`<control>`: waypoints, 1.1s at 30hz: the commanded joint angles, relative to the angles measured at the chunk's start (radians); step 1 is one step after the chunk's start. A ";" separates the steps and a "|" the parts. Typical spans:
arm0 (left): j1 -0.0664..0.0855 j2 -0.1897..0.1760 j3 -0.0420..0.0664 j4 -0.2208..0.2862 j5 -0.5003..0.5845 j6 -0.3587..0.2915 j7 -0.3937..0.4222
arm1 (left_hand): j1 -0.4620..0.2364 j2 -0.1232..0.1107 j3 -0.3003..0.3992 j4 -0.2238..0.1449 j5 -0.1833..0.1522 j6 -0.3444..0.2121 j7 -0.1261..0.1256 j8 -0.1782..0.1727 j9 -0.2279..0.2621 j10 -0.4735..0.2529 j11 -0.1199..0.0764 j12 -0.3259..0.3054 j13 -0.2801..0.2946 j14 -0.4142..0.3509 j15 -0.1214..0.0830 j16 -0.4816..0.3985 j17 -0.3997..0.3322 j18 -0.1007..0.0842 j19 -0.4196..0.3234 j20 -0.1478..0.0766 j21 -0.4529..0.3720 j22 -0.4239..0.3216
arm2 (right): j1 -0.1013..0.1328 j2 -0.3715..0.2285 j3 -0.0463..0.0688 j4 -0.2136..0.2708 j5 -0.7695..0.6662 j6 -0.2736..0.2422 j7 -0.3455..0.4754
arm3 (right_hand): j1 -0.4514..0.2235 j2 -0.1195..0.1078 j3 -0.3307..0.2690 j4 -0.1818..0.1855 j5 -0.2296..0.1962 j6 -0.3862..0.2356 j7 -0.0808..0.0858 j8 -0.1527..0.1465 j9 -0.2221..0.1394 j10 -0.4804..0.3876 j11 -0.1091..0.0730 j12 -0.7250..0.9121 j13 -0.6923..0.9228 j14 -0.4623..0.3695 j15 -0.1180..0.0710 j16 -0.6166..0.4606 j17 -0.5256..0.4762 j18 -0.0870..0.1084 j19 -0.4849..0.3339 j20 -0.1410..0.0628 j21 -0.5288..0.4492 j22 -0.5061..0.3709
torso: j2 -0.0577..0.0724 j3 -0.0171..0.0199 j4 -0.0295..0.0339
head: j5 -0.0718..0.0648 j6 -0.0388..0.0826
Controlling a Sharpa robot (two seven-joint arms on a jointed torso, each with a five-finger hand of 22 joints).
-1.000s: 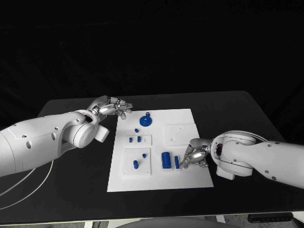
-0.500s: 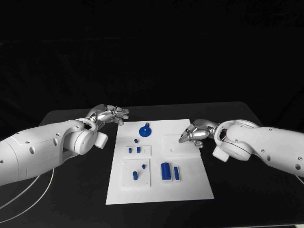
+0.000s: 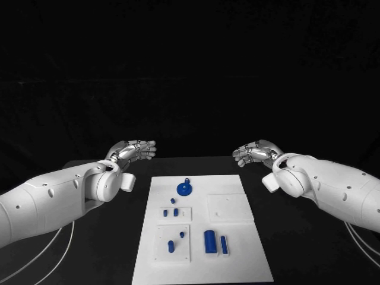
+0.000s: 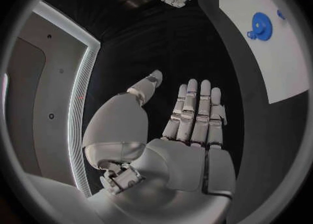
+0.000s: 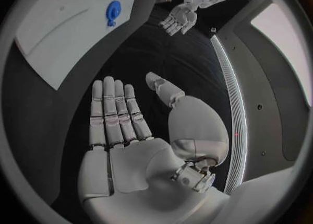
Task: Assemble the parts on the task board
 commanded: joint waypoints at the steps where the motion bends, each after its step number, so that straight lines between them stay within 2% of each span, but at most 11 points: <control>1: 0.001 0.021 0.001 -0.030 0.074 -0.018 0.070 | -0.017 -0.006 -0.018 -0.006 -0.004 -0.027 -0.008 -0.013 -0.003 -0.047 -0.006 -0.004 -0.019 -0.049 0.003 -0.033 -0.012 -0.015 -0.035 0.015 -0.023 -0.003 | -0.013 0.016 0.018 -0.044 0.139 0.014 0.109 | 0.009 0.010 -0.027 0.000 0.000 -0.021 -0.007 -0.006 -0.013 -0.016 0.011 -0.096 -0.108 -0.058 0.031 -0.091 -0.062 -0.024 -0.069 0.023 -0.062 -0.033 | -0.007 0.0005 0.0015 | 0.007 0.022; 3: 0.001 0.035 0.001 -0.047 0.080 -0.026 0.077 | -0.033 -0.011 -0.044 -0.014 -0.004 -0.055 -0.019 -0.024 -0.006 -0.090 -0.013 -0.002 -0.035 -0.076 0.004 -0.051 -0.019 -0.015 -0.063 0.030 -0.042 -0.004 | -0.020 0.022 0.025 -0.061 0.150 0.013 0.118 | 0.010 0.016 -0.047 0.000 -0.002 -0.039 -0.023 -0.010 -0.021 -0.010 0.009 -0.142 -0.166 -0.069 0.037 -0.131 -0.096 -0.025 -0.087 0.032 -0.088 -0.049 | -0.009 0.0019 0.0019 | 0.010 0.029; 7: 0.000 0.056 0.002 -0.073 0.087 -0.031 0.081 | -0.056 -0.020 -0.071 -0.014 -0.004 -0.087 -0.036 -0.033 -0.006 -0.138 -0.025 -0.002 -0.053 -0.101 0.003 -0.066 -0.024 -0.015 -0.086 0.043 -0.061 -0.004 | -0.031 0.031 0.035 -0.088 0.156 0.009 0.128 | 0.008 0.027 -0.081 0.000 -0.010 -0.044 -0.020 -0.001 -0.034 0.033 0.006 -0.211 -0.260 -0.067 0.035 -0.178 -0.152 -0.020 -0.100 0.046 -0.123 -0.072 | -0.012 0.0053 0.0025 | 0.015 0.041; 10: 0.000 0.067 0.002 -0.088 0.087 -0.026 0.078 | -0.055 -0.017 -0.072 -0.015 -0.003 -0.091 -0.038 -0.032 -0.005 -0.141 -0.028 0.000 -0.056 -0.107 0.004 -0.069 -0.025 -0.015 -0.089 0.044 -0.064 -0.003 | -0.045 0.044 0.042 -0.115 0.167 0.013 0.132 | 0.010 0.031 -0.094 0.001 -0.010 -0.048 -0.023 0.002 -0.045 0.056 0.004 -0.240 -0.302 -0.061 0.032 -0.193 -0.174 -0.018 -0.110 0.053 -0.141 -0.080 | -0.012 0.0101 0.0017 | 0.018 0.048; 11: -0.001 0.061 0.000 -0.081 0.058 -0.017 0.045 | -0.994 0.131 -0.502 0.176 -0.053 -0.808 -0.146 -0.264 -0.481 -1.056 -0.123 -0.065 -0.138 -0.753 -0.139 -0.429 -0.405 -0.015 -0.513 -0.047 -0.440 -0.388 | -0.039 0.039 0.041 -0.106 0.121 0.001 0.085 | -0.926 0.086 -0.612 0.288 -0.222 -0.854 -0.171 -0.184 -0.613 -0.875 -0.151 -0.385 -0.546 -0.854 -0.125 -0.528 -0.653 -0.181 -0.664 -0.147 -0.460 -1.026 | -0.010 0.0044 0.0020 | 0.014 0.040; 13: -0.002 0.060 0.001 -0.077 0.057 -0.021 0.046 | -0.994 0.131 -0.502 0.176 -0.053 -0.808 -0.146 -0.264 -0.481 -1.056 -0.123 -0.065 -0.138 -0.753 -0.139 -0.429 -0.405 -0.015 -0.513 -0.047 -0.440 -0.414 | -0.040 0.038 0.041 -0.102 0.123 -0.002 0.086 | -0.926 0.086 -0.612 0.288 -0.222 -0.854 -0.171 -0.184 -0.613 -0.875 -0.151 -0.385 -0.546 -0.854 -0.125 -0.528 -0.653 -0.181 -0.664 -0.147 -0.460 -1.026 | -0.011 0.0038 0.0036 | 0.012 0.038; 16: -0.010 0.054 0.007 -0.051 0.055 -0.044 0.052 | -0.994 0.131 -0.502 0.176 -0.053 -0.808 -0.146 -0.264 -0.481 -1.056 -0.123 -0.065 -0.138 -0.753 -0.139 -0.429 -0.405 -0.015 -0.513 -0.047 -0.440 -0.522 | -0.044 0.029 0.041 -0.076 0.135 -0.024 0.096 | -0.926 0.086 -0.612 0.288 -0.222 -0.854 -0.171 -0.184 -0.613 -0.875 -0.151 -0.385 -0.546 -0.854 -0.125 -0.528 -0.653 -0.181 -0.664 -0.147 -0.460 -1.026 | -0.015 -0.0004 0.0138 | 0.001 0.025; 18: -0.019 0.048 0.013 -0.024 0.052 -0.068 0.058 | -0.994 0.131 -0.502 0.176 -0.053 -0.808 -0.146 -0.264 -0.481 -1.056 -0.123 -0.065 -0.138 -0.753 -0.139 -0.429 -0.405 -0.015 -0.513 -0.047 -0.440 -0.579 | -0.048 0.021 0.041 -0.049 0.148 -0.046 0.106 | -0.926 0.086 -0.612 0.288 -0.222 -0.854 -0.171 -0.184 -0.613 -0.875 -0.151 -0.385 -0.546 -0.854 -0.125 -0.528 -0.653 -0.181 -0.664 -0.147 -0.460 -1.026 | -0.020 -0.0047 0.0242 | -0.011 0.012; 19: -0.024 0.044 0.016 -0.008 0.051 -0.083 0.061 | -0.994 0.131 -0.502 0.176 -0.053 -0.808 -0.146 -0.264 -0.481 -1.056 -0.123 -0.065 -0.138 -0.753 -0.139 -0.429 -0.405 -0.015 -0.513 -0.047 -0.440 -1.284 | -0.051 0.016 0.041 -0.034 0.155 -0.060 0.112 | -0.926 0.086 -0.612 0.288 -0.222 -0.854 -0.171 -0.184 -0.613 -0.875 -0.151 -0.385 -0.546 -0.854 -0.125 -0.528 -0.653 -0.181 -0.664 -0.147 -0.460 -1.026 | -0.022 -0.0066 0.0288 | -0.016 0.006; 23: -0.056 0.021 0.037 0.089 0.041 -0.171 0.083 | -0.994 0.131 -0.502 0.176 -0.053 -0.808 -0.146 -0.264 -0.481 -1.056 -0.123 -0.065 -0.138 -0.753 -0.139 -0.429 -0.405 -0.015 -0.513 -0.047 -0.440 -1.284 | -0.067 -0.016 0.040 0.064 0.201 -0.141 0.149 | -0.926 0.086 -0.612 0.288 -0.222 -0.854 -0.171 -0.184 -0.613 -0.875 -0.151 -0.385 -0.546 -0.854 -0.125 -0.528 -0.653 -0.181 -0.664 -0.147 -0.460 -1.026 | -0.027 -0.0113 0.0402 | -0.029 -0.009; 33: -0.152 -0.051 0.103 0.387 0.013 -0.441 0.148 | -0.994 0.131 -0.502 0.176 -0.053 -0.808 -0.146 -0.264 -0.481 -1.056 -0.123 -0.065 -0.138 -0.753 -0.139 -0.429 -0.405 -0.015 -0.513 -0.047 -0.440 -1.284 | -0.120 -0.120 0.037 0.389 0.354 -0.412 0.272 | -0.926 0.086 -0.612 0.288 -0.222 -0.854 -0.171 -0.184 -0.613 -0.875 -0.151 -0.385 -0.546 -0.854 -0.125 -0.528 -0.653 -0.181 -0.664 -0.147 -0.460 -1.026 | -0.027 -0.0114 0.0406 | -0.029 -0.009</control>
